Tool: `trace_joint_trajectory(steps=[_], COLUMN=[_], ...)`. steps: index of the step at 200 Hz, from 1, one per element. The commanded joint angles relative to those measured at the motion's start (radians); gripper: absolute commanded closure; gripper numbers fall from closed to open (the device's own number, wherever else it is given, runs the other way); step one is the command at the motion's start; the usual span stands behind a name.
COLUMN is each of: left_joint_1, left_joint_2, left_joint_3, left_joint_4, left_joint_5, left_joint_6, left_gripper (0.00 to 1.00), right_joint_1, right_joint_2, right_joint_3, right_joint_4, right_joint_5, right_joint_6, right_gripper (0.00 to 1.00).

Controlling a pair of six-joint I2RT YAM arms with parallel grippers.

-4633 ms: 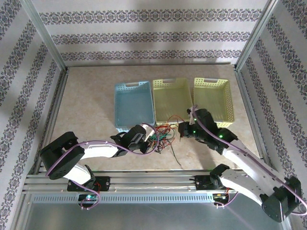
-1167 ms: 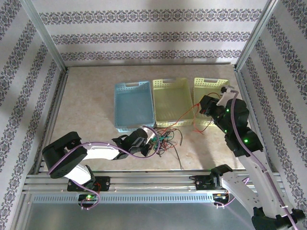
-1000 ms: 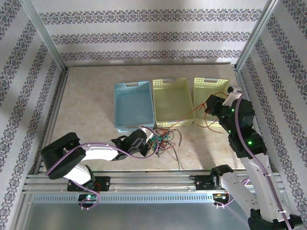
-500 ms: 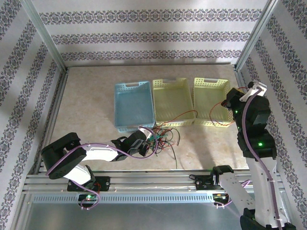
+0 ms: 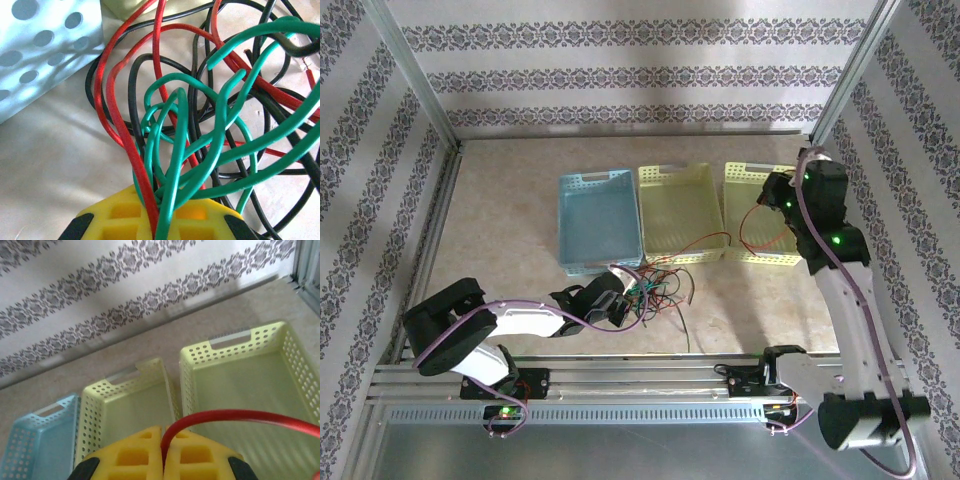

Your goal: Untangle the cables

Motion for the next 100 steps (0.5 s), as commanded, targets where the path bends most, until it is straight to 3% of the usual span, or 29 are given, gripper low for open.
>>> trace_joint_trajectory(steps=[1, 100], left_joint_1=[-0.007, -0.008], left_joint_2=[-0.024, -0.044], left_joint_3=[0.0, -0.004], left_joint_4=[-0.1, -0.095], left_joint_5=[-0.033, -0.032], left_joint_6=[0.035, 0.029], left_gripper=[1.0, 1.0], right_joint_1=[-0.028, -0.083], right_joint_2=[0.058, 0.285], right_joint_3=[0.02, -0.002], right_joint_4=[0.074, 0.133], right_joint_5=[-0.026, 0.005], right_joint_6=[-0.024, -0.079], right_gripper=[1.0, 1.0])
